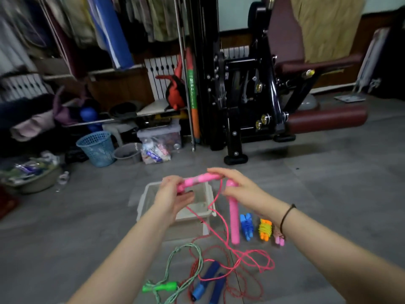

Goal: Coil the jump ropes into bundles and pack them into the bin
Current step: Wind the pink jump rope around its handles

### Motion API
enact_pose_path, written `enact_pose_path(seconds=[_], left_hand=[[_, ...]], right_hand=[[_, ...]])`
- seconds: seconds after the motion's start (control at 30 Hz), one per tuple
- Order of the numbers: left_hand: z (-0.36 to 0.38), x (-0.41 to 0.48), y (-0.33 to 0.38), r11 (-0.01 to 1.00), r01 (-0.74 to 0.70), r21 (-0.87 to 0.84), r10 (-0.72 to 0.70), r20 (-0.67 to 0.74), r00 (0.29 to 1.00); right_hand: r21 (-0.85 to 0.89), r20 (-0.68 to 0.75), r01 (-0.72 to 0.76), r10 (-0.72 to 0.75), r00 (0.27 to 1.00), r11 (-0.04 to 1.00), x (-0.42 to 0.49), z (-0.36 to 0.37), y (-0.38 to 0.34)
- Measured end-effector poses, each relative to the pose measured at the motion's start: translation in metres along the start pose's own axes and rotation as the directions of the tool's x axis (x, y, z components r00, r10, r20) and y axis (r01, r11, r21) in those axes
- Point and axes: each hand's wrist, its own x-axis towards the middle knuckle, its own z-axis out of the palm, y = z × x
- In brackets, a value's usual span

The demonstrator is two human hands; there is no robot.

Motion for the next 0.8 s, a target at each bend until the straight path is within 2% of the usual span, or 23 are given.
enact_pose_path(seconds=[0.07, 0.13, 0.27, 0.37, 0.53, 0.67, 0.8], left_hand=[[-0.015, -0.006, -0.002, 0.983, -0.178, 0.042, 0.179, -0.008, 0.984], [-0.022, -0.016, -0.004, 0.959, -0.266, 0.102, 0.26, 0.066, 0.963], [-0.011, -0.037, 0.004, 0.968, -0.235, 0.092, 0.204, 0.264, 0.943], [0.006, -0.048, 0.014, 0.946, -0.299, 0.122, 0.252, 0.303, 0.919], [0.022, -0.063, 0.018, 0.945, -0.32, 0.062, 0.272, 0.389, 0.88], [0.022, -0.064, 0.015, 0.898, -0.39, 0.206, 0.224, 0.548, 0.806], [0.019, -0.06, 0.011, 0.888, -0.36, 0.286, 0.149, 0.561, 0.814]], right_hand=[[0.158, 0.023, -0.127, 0.125, 0.992, 0.979, -0.009, 0.002, -0.009], [0.201, 0.051, -0.167, 0.16, 0.986, 0.965, -0.014, 0.005, -0.008], [0.299, 0.003, -0.142, 0.148, 0.989, 0.944, -0.022, 0.017, -0.012], [0.413, -0.11, -0.062, 0.117, 0.987, 0.909, -0.016, 0.019, -0.026], [0.453, -0.228, 0.043, 0.069, 0.971, 0.89, -0.014, 0.02, -0.041], [0.457, -0.309, 0.051, 0.105, 0.945, 0.888, -0.016, 0.02, -0.042], [0.433, -0.351, 0.039, 0.129, 0.928, 0.901, -0.017, 0.018, -0.043]])
